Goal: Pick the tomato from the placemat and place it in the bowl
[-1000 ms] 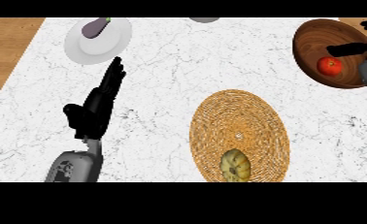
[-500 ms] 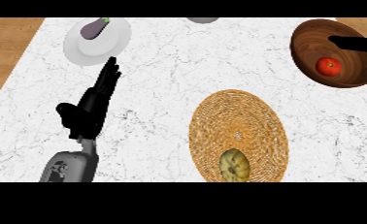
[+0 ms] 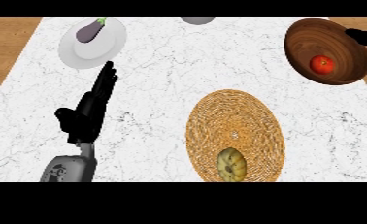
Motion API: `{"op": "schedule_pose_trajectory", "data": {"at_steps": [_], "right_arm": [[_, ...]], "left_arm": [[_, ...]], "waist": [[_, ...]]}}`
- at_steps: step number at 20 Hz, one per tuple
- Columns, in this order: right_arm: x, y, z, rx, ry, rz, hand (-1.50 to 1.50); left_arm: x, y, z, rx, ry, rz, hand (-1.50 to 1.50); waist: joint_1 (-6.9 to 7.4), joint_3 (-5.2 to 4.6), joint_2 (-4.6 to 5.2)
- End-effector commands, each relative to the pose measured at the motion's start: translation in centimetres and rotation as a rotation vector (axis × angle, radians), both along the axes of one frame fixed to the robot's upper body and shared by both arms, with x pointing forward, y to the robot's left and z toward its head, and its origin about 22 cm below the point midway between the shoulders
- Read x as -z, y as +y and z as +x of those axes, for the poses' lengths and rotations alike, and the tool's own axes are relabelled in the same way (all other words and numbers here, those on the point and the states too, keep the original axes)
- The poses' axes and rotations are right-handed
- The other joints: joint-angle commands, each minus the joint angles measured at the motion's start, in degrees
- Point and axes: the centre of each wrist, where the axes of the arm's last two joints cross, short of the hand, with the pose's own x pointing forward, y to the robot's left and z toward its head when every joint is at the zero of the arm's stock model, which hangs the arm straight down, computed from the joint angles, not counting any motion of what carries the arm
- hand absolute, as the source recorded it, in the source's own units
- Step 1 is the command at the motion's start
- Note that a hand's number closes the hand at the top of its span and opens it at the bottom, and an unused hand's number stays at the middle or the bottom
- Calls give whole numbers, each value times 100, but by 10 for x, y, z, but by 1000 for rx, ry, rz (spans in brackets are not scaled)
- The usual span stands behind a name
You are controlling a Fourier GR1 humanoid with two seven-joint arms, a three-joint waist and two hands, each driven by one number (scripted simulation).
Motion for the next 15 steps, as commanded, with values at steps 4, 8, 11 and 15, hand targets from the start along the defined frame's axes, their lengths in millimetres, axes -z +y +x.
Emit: {"op": "schedule_pose_trajectory", "data": {"at_steps": [4,8,11,15], "right_arm": [[35,13,-32,-125,-47,100,-150],[18,-8,-66,-147,-94,93,-150],[43,10,-76,-151,-79,102,-150],[29,9,-94,-167,-65,100,-150]], "left_arm": [[4,17,-2,-43,22,9,0],[-3,-2,-4,-14,5,-4,0],[-4,5,-20,-4,-1,12,0],[-13,5,5,4,0,3,0]], "waist": [[-169,-11,-68],[-104,-7,-36],[-21,-4,-18],[-20,-3,-2]]}}
